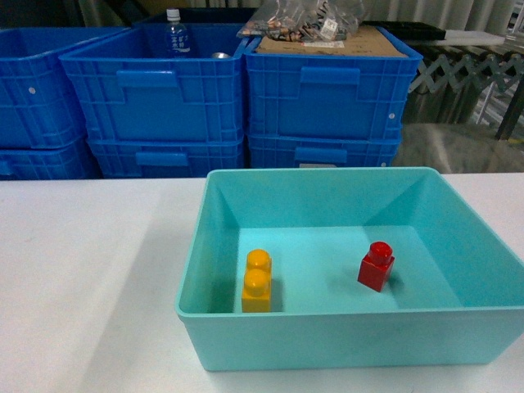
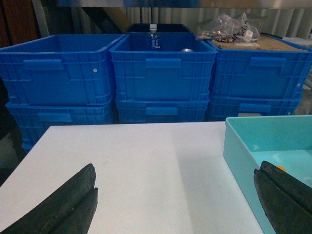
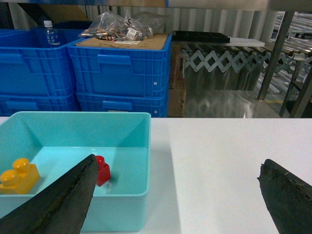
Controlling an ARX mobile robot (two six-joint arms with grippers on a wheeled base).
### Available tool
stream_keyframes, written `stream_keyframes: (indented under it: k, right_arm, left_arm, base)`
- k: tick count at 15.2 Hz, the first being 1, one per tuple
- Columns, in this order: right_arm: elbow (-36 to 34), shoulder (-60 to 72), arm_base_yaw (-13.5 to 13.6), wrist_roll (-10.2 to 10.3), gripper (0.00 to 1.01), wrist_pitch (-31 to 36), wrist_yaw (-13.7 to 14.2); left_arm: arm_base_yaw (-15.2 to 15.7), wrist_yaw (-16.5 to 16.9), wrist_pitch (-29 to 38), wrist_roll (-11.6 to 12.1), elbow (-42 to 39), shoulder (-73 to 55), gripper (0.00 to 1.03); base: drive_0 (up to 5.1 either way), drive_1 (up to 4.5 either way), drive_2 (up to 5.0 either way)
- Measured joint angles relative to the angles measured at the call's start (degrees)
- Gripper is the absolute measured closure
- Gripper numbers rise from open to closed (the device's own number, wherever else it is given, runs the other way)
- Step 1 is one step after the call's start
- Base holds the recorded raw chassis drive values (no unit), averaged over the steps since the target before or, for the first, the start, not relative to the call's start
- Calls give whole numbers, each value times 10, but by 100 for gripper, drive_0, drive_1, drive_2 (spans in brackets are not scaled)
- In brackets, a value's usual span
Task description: Pick red block from blue box to shelf
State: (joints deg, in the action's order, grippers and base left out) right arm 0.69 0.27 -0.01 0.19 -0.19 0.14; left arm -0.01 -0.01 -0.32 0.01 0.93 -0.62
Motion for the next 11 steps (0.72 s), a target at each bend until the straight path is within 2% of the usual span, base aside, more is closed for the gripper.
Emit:
stream_keyframes:
  k: [11]
  right_arm:
    - [0, 0, 0, 0, 3, 0, 0]
  left_arm:
    - [0, 0, 0, 0, 0, 0, 5]
  base:
    - [0, 0, 0]
